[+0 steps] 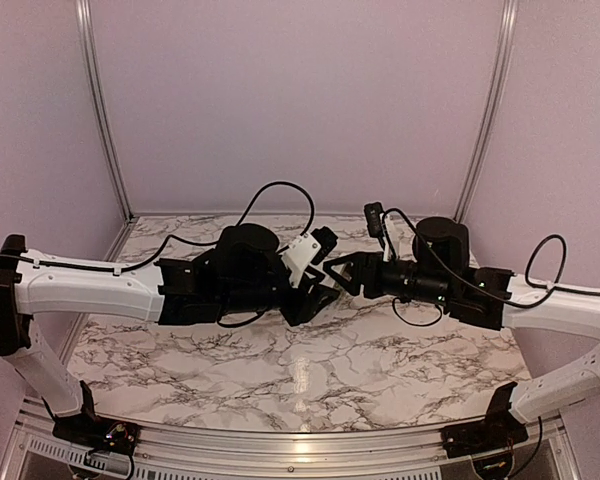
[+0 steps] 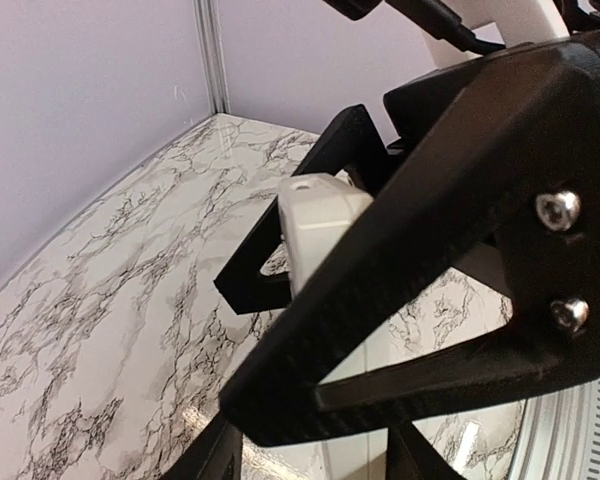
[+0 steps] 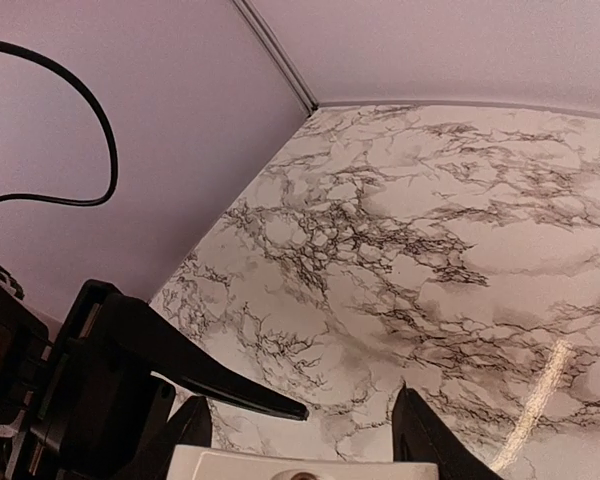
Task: Load the batteries into the remote control
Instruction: Pass from the right arm to the left, then place the remote control at the center of the board, then reset both arms
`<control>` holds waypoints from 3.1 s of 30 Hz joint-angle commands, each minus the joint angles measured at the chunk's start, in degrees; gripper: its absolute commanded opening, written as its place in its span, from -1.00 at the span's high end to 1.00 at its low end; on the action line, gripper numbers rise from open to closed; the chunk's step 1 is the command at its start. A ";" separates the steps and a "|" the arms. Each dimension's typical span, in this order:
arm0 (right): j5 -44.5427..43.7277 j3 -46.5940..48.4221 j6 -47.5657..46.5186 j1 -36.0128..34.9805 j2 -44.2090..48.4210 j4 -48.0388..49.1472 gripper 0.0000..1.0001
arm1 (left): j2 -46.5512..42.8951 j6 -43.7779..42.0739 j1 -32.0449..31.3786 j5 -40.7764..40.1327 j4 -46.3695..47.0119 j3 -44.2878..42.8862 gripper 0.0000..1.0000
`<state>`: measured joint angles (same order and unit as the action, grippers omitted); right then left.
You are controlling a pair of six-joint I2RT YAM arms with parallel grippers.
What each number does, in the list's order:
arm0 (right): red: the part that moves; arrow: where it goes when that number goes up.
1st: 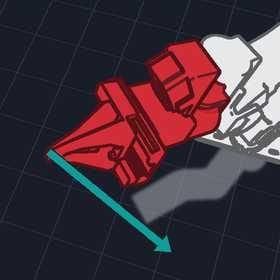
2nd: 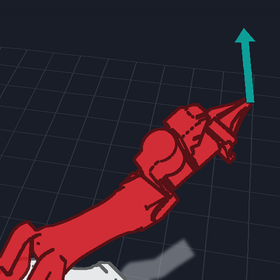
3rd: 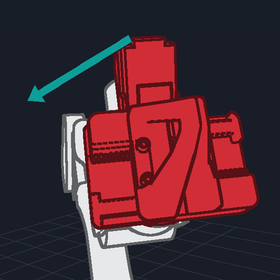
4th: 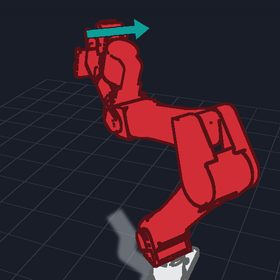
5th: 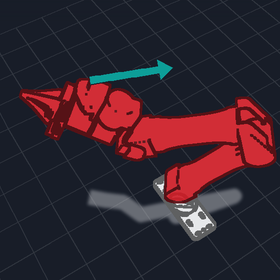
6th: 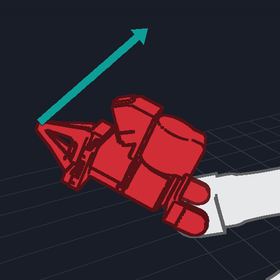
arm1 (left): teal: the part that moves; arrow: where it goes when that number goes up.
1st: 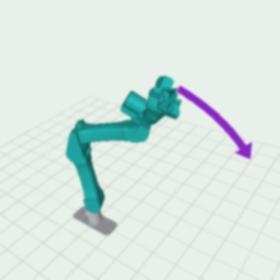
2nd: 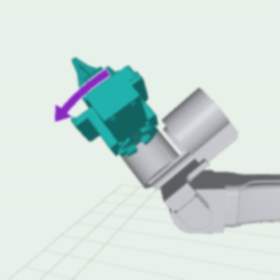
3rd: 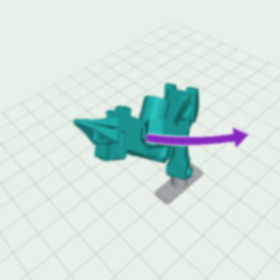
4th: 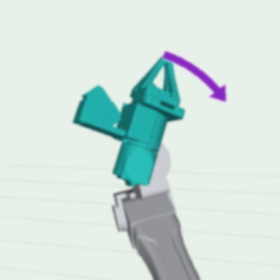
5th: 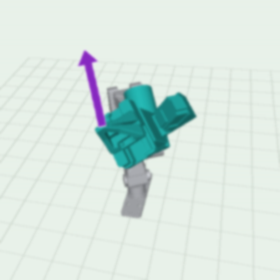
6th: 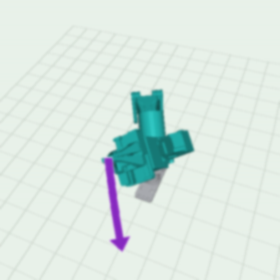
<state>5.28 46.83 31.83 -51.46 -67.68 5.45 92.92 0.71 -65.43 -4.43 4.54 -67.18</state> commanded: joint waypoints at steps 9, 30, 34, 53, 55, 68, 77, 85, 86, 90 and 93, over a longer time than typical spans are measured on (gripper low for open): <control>1.30 2.35 2.56 2.01 -0.03 1.13 0.20 | -0.33 4.93 1.62 2.87 1.81 1.08 0.67; 3.43 -1.80 -0.35 7.96 6.37 -1.95 -0.97 | 9.81 45.32 26.49 31.96 36.13 21.86 0.88; 4.15 -2.86 -0.02 7.96 5.89 -1.46 -0.97 | 13.81 48.21 26.63 33.89 38.65 21.09 0.85; 5.99 -3.72 0.51 7.96 3.50 -0.01 -0.97 | 22.30 50.67 26.76 31.55 30.74 15.95 0.39; 5.82 -3.67 0.43 7.96 3.45 -0.10 -0.97 | 21.61 49.58 26.76 30.08 27.63 15.41 0.28; 5.12 -3.71 -0.96 8.05 3.21 -1.07 -0.97 | 12.96 39.04 26.67 16.68 7.77 11.79 -0.48; 4.84 -4.85 -7.76 9.54 3.42 -0.83 -0.97 | -1.25 27.58 26.76 5.15 -6.59 10.49 -0.98; 4.93 -8.24 -13.56 11.11 0.11 2.96 -0.97 | -10.27 25.85 29.19 -1.12 -11.92 13.96 -0.98; 5.84 -9.09 -13.57 11.76 -0.67 3.94 -0.97 | -11.18 25.94 29.36 -1.68 -11.53 15.13 -0.98; 9.71 -12.69 -12.43 15.47 -3.76 8.61 -0.97 | -12.35 26.57 29.48 -2.38 -10.55 18.77 -0.98; 12.00 -15.19 -11.81 17.59 -5.74 12.36 -0.97 | -12.92 27.25 29.48 -2.31 -8.57 21.81 -0.98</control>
<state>13.23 34.04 19.90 -36.51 -71.26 11.49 81.08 28.01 -36.05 -5.13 -3.75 -49.01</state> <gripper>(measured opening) 0.987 0.989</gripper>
